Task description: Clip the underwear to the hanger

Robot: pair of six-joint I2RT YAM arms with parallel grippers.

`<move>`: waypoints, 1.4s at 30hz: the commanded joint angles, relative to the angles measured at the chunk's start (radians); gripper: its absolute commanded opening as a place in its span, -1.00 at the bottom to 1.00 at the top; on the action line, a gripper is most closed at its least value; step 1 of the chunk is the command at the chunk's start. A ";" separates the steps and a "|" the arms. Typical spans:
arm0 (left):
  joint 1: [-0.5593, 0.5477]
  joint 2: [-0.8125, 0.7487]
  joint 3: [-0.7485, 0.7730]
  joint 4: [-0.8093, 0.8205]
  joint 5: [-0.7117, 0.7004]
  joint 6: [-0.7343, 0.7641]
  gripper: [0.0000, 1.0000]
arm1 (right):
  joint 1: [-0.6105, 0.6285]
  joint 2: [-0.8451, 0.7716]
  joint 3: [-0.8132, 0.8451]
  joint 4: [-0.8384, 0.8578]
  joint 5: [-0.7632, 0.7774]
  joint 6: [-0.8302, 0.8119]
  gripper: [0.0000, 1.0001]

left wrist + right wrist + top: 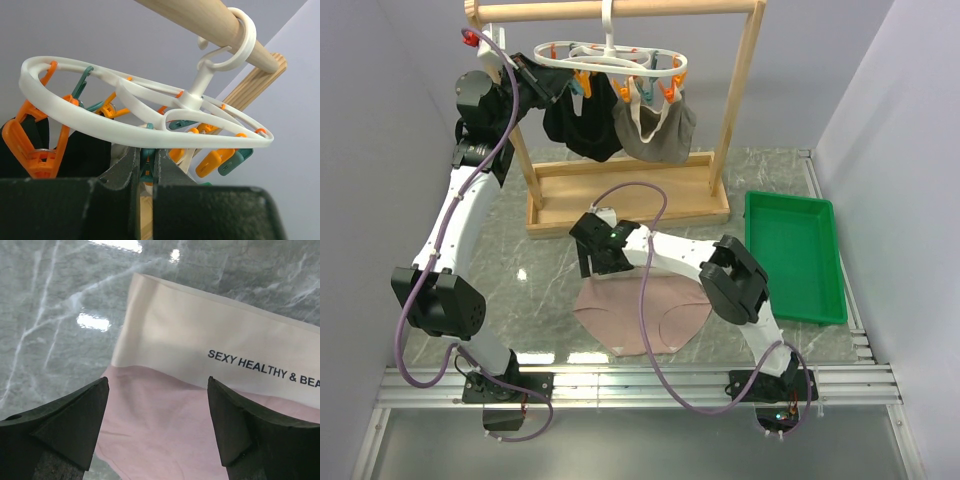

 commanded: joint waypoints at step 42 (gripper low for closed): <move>0.006 -0.037 0.006 0.068 0.007 -0.002 -0.99 | -0.058 0.172 0.129 0.002 0.037 0.058 0.70</move>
